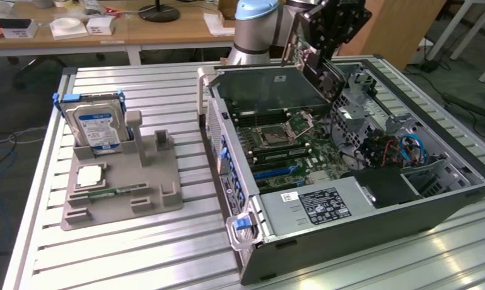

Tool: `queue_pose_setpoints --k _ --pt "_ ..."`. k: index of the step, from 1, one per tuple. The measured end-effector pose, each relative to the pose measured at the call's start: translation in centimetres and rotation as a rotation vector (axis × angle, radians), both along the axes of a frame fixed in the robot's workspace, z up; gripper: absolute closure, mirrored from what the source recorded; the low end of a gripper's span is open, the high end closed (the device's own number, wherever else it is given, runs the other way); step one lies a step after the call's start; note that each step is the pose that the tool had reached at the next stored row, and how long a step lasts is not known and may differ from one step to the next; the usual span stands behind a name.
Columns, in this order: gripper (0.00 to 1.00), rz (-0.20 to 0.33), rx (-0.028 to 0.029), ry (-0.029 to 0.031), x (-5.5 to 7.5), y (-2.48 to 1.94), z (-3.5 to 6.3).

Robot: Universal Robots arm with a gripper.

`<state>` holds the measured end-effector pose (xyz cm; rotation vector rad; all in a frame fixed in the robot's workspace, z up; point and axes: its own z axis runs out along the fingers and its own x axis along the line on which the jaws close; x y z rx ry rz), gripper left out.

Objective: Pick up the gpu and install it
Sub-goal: 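Insert the gpu into the slot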

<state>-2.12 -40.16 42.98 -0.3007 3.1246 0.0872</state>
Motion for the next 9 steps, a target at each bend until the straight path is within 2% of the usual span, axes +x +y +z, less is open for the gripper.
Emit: queue_pose_setpoints --k 9 --pt "0.74 0.111 0.0001 0.0 -0.09 -0.04 -0.01"
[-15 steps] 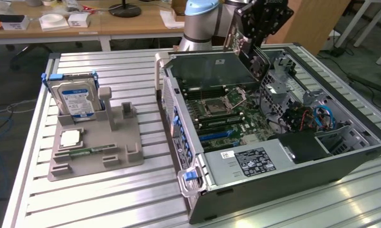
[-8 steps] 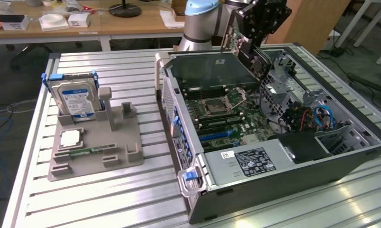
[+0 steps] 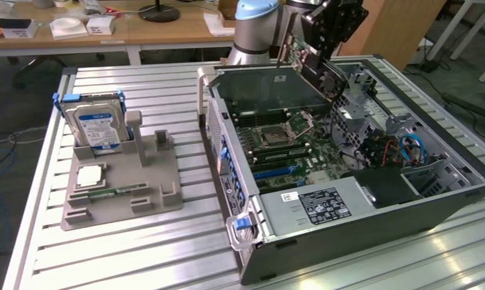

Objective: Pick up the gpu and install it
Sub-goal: 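Insert the gpu into the slot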

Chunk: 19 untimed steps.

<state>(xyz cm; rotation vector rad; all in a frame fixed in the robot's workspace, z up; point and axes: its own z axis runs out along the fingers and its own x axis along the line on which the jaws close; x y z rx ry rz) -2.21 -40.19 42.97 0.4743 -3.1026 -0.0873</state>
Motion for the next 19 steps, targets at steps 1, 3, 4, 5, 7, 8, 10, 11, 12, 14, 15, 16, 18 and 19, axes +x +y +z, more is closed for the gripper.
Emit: queue_pose_setpoints --k 1,3,4,5,7,8,10,11,12,14,15,16,18,19 --pt "0.74 0.011 0.0 0.0 -0.01 -0.01 0.0" --pt "0.74 0.034 0.0 0.0 -0.03 -0.03 0.0" --pt "0.74 0.044 -0.0001 0.0 -0.04 -0.04 0.0" --pt "0.74 0.055 -0.0001 0.0 -0.05 -0.05 0.0" --pt "0.74 0.077 -0.0001 0.0 -0.06 -0.07 0.0" --pt "0.74 0.088 -0.0002 0.0 -0.06 -0.07 0.0" --pt "0.74 0.111 -0.0001 0.0001 -0.07 -0.09 0.0" --pt "0.74 0.123 -0.0002 0.0001 -0.07 -0.09 0.0" --pt "0.74 0.136 -0.0002 0.0001 -0.08 -0.1 0.01" --pt "0.74 0.161 -0.0003 0.0001 -0.09 -0.11 0.01" --pt "0.74 0.174 -0.0002 0.0001 -0.1 -0.11 0.01" --pt "0.74 0.187 -0.0002 0.0 -0.12 -0.11 0.0" --pt "0.74 0.216 -0.0001 0.0 -0.13 -0.11 0.0" --pt "0.74 0.232 0.0 0.0 -0.14 -0.11 -0.01"
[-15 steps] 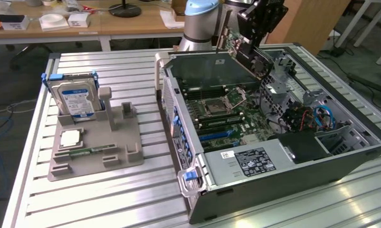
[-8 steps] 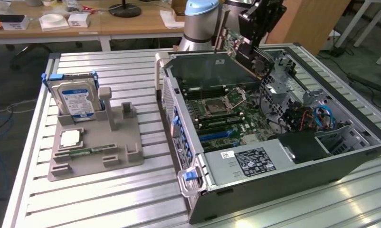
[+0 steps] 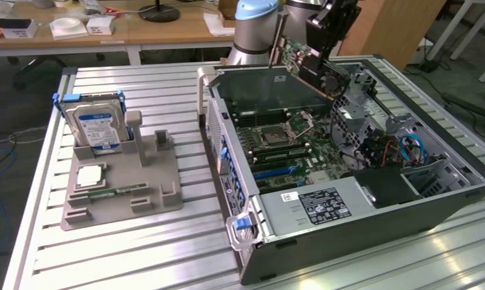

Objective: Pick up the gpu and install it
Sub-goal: 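Insert the gpu into the slot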

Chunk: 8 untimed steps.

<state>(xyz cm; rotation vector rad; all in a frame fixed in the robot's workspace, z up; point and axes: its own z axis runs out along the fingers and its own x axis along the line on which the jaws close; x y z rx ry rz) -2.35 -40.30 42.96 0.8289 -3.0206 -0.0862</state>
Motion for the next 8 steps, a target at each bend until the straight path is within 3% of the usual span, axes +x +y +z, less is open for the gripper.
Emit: queue_pose_setpoints --k 8 --pt "0.74 0.132 -0.0001 0.0 0.0 0.0 -0.04"
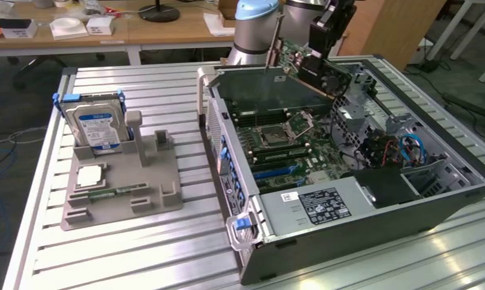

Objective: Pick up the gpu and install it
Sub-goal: 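Insert the gpu into the slot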

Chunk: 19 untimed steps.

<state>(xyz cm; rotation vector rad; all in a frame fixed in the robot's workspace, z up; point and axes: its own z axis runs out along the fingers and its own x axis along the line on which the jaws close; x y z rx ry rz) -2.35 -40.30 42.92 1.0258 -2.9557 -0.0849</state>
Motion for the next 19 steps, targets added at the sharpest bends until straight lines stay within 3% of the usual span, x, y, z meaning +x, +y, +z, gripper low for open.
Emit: queue_pose_setpoints --k 19 --pt "0.74 0.297 0.0 0.0 0.0 -0.01 -0.23"
